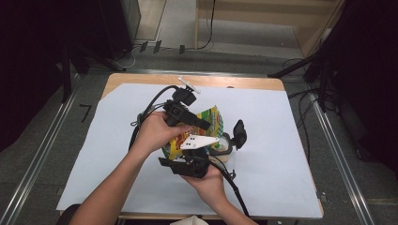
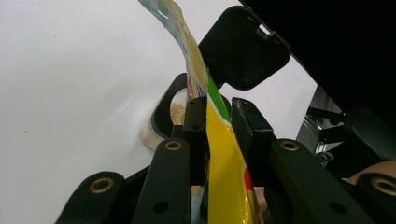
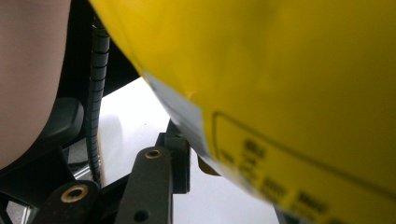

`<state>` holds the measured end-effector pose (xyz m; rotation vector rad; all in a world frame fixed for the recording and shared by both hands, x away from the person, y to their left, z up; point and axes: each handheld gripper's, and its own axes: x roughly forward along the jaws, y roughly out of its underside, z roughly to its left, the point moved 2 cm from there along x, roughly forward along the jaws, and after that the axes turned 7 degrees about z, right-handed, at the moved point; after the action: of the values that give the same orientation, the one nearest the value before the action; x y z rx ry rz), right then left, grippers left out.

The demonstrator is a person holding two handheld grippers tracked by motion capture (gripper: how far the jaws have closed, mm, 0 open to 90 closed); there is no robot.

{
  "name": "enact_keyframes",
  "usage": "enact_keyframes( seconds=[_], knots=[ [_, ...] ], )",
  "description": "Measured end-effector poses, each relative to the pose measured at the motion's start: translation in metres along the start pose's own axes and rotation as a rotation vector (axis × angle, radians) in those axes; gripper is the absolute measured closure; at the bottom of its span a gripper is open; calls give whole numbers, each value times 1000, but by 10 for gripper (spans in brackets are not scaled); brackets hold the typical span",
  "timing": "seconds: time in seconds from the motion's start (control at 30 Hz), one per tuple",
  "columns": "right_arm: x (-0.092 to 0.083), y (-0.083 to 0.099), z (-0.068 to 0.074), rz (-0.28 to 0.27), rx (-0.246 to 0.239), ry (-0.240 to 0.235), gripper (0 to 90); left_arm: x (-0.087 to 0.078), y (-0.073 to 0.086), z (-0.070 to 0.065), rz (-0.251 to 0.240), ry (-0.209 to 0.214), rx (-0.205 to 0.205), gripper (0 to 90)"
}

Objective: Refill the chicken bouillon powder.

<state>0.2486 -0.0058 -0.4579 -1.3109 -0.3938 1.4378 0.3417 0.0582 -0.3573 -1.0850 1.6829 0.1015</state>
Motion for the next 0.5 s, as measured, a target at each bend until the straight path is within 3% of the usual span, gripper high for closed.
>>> enact_keyframes(
  seconds=[0.2, 0.5],
  knots=[
    [0, 0, -1, -2, -1, 5, 686, -1, 0, -2, -5, 4, 2, 765],
    [-1, -2, 1, -4, 9, -11, 688, 0, -1, 4, -1, 37, -36, 782]
  ],
)
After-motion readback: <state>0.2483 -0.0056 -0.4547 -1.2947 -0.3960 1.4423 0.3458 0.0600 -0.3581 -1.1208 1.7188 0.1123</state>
